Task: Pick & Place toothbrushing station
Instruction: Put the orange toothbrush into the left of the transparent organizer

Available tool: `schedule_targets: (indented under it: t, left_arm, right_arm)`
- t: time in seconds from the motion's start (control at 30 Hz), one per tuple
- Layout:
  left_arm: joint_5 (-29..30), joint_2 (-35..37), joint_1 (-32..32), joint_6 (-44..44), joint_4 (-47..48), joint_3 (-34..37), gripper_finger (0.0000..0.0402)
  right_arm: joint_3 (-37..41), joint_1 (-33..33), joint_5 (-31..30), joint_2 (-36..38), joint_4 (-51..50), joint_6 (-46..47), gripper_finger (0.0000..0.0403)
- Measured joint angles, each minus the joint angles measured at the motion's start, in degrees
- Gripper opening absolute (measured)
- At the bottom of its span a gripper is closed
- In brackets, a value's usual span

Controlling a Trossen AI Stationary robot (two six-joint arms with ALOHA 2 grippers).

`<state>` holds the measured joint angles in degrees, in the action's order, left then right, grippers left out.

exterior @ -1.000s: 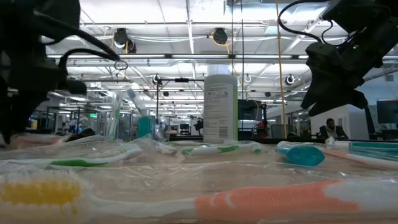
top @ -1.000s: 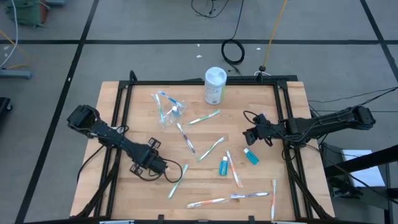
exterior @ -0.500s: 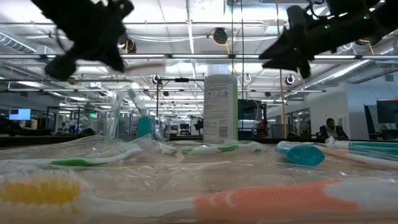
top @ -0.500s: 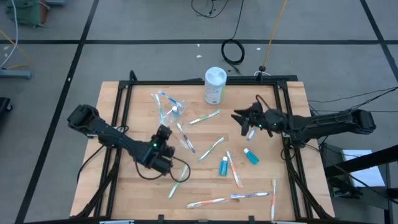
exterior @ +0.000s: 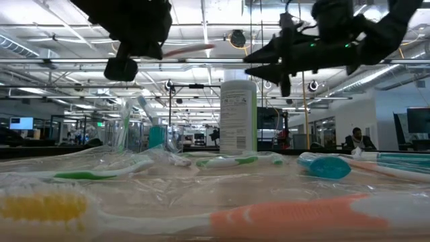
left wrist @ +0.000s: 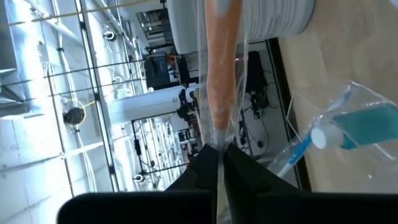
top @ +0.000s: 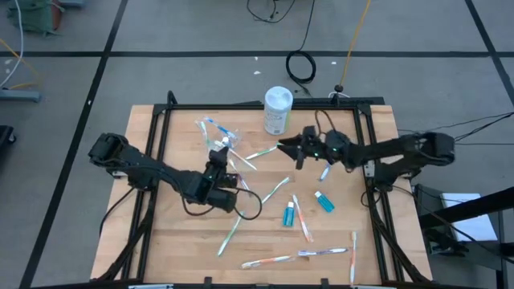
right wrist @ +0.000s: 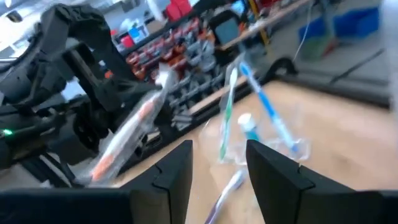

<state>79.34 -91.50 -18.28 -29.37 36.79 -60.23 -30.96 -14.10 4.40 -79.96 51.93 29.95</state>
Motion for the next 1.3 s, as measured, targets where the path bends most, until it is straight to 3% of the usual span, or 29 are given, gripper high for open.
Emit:
schedule_targets:
  t: [0.1, 0.27, 0.37, 0.5, 0.63, 0.8, 0.9, 1.07, 1.3]
  left_arm:
    - [-2.85, 0.0, 0.39, -7.04, -5.07, 0.0, 0.001]
    - [-15.77, 0.02, 0.95, -19.58, -11.83, -0.01, 0.002]
    - [-22.42, 0.02, 1.02, -27.09, -15.89, 0.0, 0.0012]
    - [-24.9, 0.02, 1.13, -36.38, -23.18, 0.0, 0.0006]
    - [-28.61, 0.04, 2.76, -43.36, -30.55, 0.0, 0.0025]
    - [-36.88, 0.07, 5.95, -54.59, -30.96, 0.0, 0.0021]
    - [-41.15, 0.07, 7.8, -56.02, -32.63, 0.0, 0.0007]
    - [-42.39, 0.07, 10.43, -57.76, -38.33, 0.0, 0.0018]
    - [-42.64, 0.07, 13.81, -61.46, -38.35, 0.0, 0.0006]
  right_arm:
    - [-3.8, -0.84, 5.15, -5.27, -0.64, 3.32, 0.0141]
    - [-8.59, -0.54, 12.08, -10.29, -0.29, 9.63, 0.0141]
    - [-9.22, 0.0, 12.46, -11.07, -0.66, 9.88, 0.0141]
    - [-9.25, -0.03, 12.31, -10.97, -1.69, 9.91, 0.0141]
    - [-9.25, -0.03, 12.39, -10.96, -1.56, 10.12, 0.0141]
    - [-9.25, 0.3, 12.42, -10.96, -1.58, 11.17, 0.0141]
    - [-9.25, 0.45, 12.44, -10.98, -1.67, 11.22, 0.0141]
    - [-9.24, 0.45, 12.47, -10.99, -3.08, 11.39, 0.0141]
    - [-9.19, 0.41, 12.22, -11.0, -2.63, 11.39, 0.0141]
